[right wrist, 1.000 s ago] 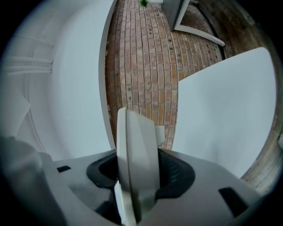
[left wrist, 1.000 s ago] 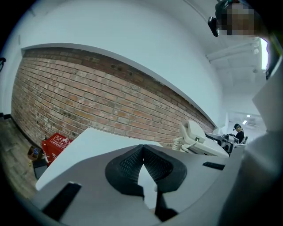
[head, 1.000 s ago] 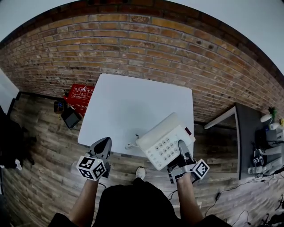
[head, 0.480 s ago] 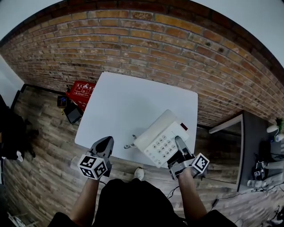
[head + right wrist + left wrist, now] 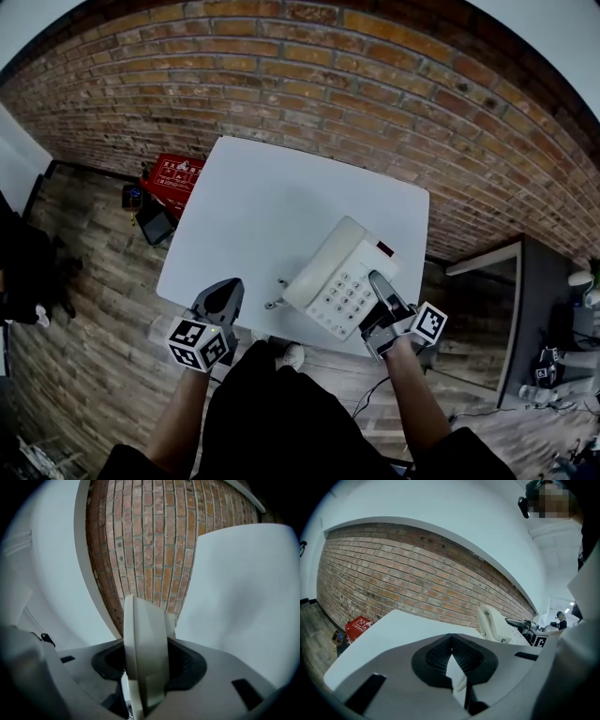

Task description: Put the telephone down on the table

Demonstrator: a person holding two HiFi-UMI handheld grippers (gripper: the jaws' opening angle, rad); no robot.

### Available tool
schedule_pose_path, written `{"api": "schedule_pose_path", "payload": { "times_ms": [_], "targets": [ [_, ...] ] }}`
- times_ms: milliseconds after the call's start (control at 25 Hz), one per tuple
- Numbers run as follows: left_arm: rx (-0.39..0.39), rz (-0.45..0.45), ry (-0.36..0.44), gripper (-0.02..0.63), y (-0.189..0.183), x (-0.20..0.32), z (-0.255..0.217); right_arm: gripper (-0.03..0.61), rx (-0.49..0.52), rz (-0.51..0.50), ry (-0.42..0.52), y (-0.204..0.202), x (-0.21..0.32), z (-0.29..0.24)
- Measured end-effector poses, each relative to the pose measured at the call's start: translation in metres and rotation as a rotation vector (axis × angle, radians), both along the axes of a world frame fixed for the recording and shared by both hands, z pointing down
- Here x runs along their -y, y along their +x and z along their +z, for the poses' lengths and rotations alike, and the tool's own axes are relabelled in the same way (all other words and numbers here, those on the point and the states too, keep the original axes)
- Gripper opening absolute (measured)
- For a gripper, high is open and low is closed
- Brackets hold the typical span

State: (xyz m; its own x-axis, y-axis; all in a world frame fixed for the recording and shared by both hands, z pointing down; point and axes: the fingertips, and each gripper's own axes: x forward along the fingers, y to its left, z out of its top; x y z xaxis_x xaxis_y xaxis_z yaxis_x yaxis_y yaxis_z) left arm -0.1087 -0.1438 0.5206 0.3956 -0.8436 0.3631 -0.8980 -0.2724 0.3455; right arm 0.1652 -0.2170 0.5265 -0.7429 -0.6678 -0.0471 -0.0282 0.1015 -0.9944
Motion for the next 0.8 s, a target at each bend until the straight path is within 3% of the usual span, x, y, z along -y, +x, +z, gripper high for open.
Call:
{"api": "schedule_pose_path", "payload": {
  "times_ms": [280,800],
  "targets": [
    [-0.008,0.028,-0.034,0.014,-0.016,0.023,0.015,0.216,-0.035,-0.093,0.028,-0.038,0.019,0.009],
    [0.002,0.004,-0.07,0.014,-0.071,0.061,0.032,0.216,0.015,-0.311,0.025,-0.126,0.029,0.036]
  ]
}}
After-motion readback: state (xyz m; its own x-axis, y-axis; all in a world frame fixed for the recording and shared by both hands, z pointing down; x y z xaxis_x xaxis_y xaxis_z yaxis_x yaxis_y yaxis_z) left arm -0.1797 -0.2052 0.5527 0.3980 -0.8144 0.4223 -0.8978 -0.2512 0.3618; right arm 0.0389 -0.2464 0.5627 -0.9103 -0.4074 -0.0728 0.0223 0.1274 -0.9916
